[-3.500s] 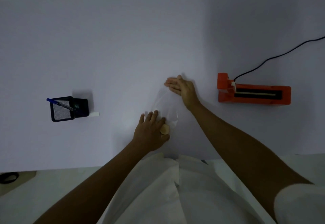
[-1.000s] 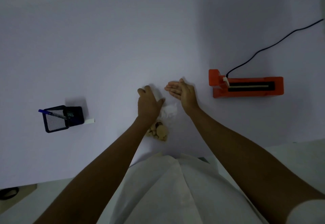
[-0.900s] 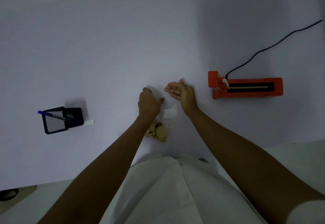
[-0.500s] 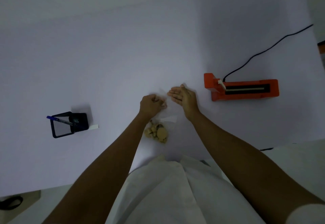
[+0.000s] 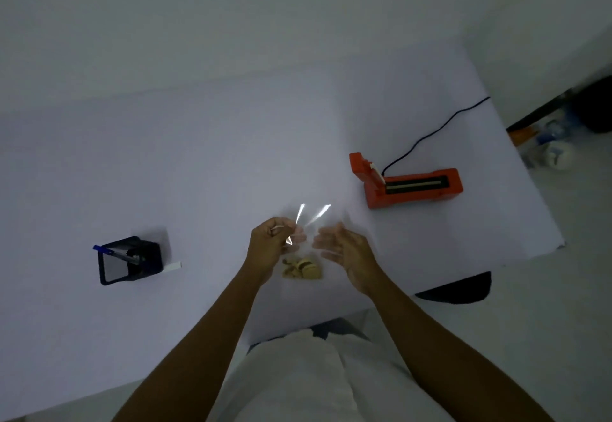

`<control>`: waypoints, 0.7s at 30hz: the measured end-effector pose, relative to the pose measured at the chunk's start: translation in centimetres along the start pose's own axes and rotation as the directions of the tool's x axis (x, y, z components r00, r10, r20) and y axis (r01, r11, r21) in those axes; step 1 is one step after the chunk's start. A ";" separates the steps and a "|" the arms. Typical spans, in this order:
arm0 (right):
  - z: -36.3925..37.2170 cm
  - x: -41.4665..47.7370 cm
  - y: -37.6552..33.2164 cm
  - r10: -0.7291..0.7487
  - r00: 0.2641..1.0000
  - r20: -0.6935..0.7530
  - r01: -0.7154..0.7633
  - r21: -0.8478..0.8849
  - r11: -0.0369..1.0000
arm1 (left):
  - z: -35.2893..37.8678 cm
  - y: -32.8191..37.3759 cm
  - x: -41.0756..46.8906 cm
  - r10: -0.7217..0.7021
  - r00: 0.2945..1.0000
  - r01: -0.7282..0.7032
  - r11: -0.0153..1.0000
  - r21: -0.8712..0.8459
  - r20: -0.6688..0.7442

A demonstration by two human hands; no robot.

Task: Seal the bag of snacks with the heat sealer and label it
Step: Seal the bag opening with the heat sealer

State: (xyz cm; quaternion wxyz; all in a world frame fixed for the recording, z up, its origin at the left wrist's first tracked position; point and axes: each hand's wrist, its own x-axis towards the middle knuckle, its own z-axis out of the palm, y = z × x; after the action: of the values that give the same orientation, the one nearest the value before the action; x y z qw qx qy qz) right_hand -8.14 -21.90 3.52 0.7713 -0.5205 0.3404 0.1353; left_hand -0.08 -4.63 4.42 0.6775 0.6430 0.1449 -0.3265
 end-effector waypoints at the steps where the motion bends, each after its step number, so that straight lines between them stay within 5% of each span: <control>1: -0.1 -0.8 0.0 -0.038 0.999 -0.024 0.037 -0.048 0.998 | 0.2 0.0 -0.5 -0.002 1.000 0.002 1.000 -0.012 0.010; 8: -2.4 -4.1 -0.5 -0.245 0.943 -0.225 0.205 -0.189 0.960 | 3.5 -0.1 -2.3 -0.004 0.992 0.004 1.000 0.000 0.126; 21: -15.6 -3.8 -4.0 -0.190 0.914 -0.359 0.182 -0.056 0.982 | 15.9 -1.3 0.2 -0.114 0.965 0.081 0.986 0.145 0.235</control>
State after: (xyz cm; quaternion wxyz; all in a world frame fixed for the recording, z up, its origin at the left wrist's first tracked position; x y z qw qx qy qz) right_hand -14.67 -37.03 5.34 0.6990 -0.5745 0.4244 -0.0334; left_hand -4.32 -20.01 5.43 0.6285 0.6343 0.0701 -0.4447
